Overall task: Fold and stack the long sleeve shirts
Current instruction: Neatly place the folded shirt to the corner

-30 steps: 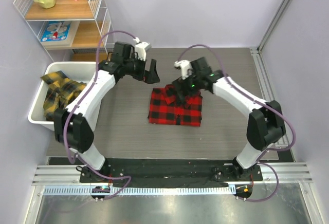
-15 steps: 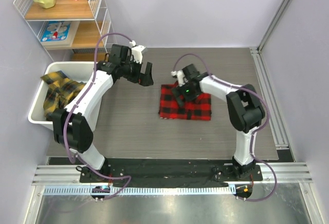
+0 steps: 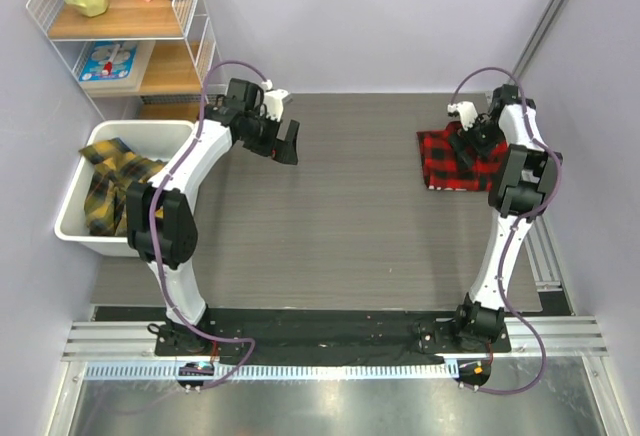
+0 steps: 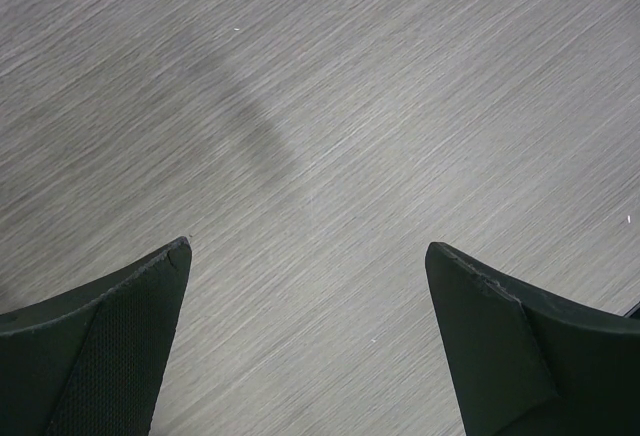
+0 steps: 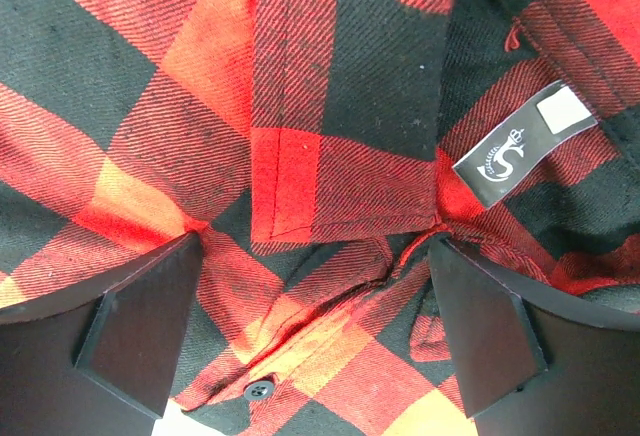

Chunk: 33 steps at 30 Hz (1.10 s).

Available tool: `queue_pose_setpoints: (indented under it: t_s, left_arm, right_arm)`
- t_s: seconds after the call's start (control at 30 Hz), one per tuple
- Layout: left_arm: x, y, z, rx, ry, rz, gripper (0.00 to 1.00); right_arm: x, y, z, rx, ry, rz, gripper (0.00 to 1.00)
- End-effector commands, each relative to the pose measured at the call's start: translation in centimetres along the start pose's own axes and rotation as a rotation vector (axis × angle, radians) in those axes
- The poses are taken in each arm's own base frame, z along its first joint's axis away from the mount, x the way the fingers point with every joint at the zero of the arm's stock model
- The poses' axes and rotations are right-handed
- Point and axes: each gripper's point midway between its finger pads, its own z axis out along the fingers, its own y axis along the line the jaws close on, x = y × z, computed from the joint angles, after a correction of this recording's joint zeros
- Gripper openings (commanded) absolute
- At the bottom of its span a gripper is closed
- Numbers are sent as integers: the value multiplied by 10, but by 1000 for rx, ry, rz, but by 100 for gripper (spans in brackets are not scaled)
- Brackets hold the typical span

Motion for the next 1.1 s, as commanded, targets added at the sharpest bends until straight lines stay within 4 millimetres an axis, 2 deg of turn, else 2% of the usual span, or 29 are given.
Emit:
queue_pose_setpoints:
  t_s: [0.0,0.07,0.13,0.17,0.2,0.27,0.3,0.33,0.37,0.4,0.43,0.47,0.53,0.57,0.63,0.67,0.7,0.73,0.77,0.9,0.93,1.0,1.07]
  left_arm:
    - [-11,3,-4,0,-8,25,100]
    - [-11,5,-2,-2,-2,24,100]
    - [-12,6,-2,-7,-3,25,100]
    - [-13,7,-2,-5,-7,24,100]
    - [-15,5,-4,-3,-13,25,100]
    - [-15,4,-5,0,-20,15,100]
    - [-17,4,-6,-1,-33,14,100]
    - [-15,2,-6,5,-34,8,100]
    - [-15,1,-5,9,-37,-3,100]
    - [-16,1,-5,12,-44,-6,100]
    - [-13,-1,-5,17,-41,-16,100]
    - [-12,-1,-6,17,-39,-21,100]
    - [-12,-2,-11,12,-54,-23,100]
    - [-7,-3,-11,14,-54,-26,100]
    - [-4,-6,-15,18,-61,-17,100]
    - [-1,-7,-20,9,-66,-13,100]
    - [1,-6,-22,7,-65,-1,100]
    - [3,-7,-23,5,-62,7,100]
    - [5,-7,-27,-3,-58,10,100]
    - [8,-5,-31,-20,-53,25,100]
    - [7,-5,-32,-22,-55,28,100]
    - [6,-4,-32,-25,-61,29,100]
    - [5,-4,-32,-26,-62,31,100]
  right_arm:
    - [23,-15,34,-60,109,-200,100]
    - [15,-19,30,-60,86,-176,100]
    - [-8,-24,12,-27,12,-140,100]
    - [-17,-23,1,-9,-18,-57,100]
    - [-31,-22,-23,22,-66,-17,100]
    - [-48,-17,-53,43,-147,87,100]
    - [-50,-3,-78,50,-175,182,100]
    - [-55,1,-86,61,-214,219,100]
    - [-35,21,-75,24,-172,277,100]
    - [-34,29,-82,38,-188,348,100]
    - [-41,26,-102,103,-242,347,100]
    - [-22,42,-90,85,-202,390,100]
    - [-13,46,-91,127,-206,458,100]
    - [6,56,-78,129,-150,496,100]
    - [16,60,-72,153,-134,531,100]
    - [30,67,-65,169,-96,540,100]
    - [35,69,-61,182,-85,538,100]
    - [34,66,-58,212,-99,521,100]
    - [43,70,-50,218,-77,526,100]
    - [58,63,-31,288,-35,563,100]
    - [56,57,-28,313,-53,569,100]
    - [57,59,-17,327,-48,584,100]
    - [44,53,-7,355,-85,575,99]
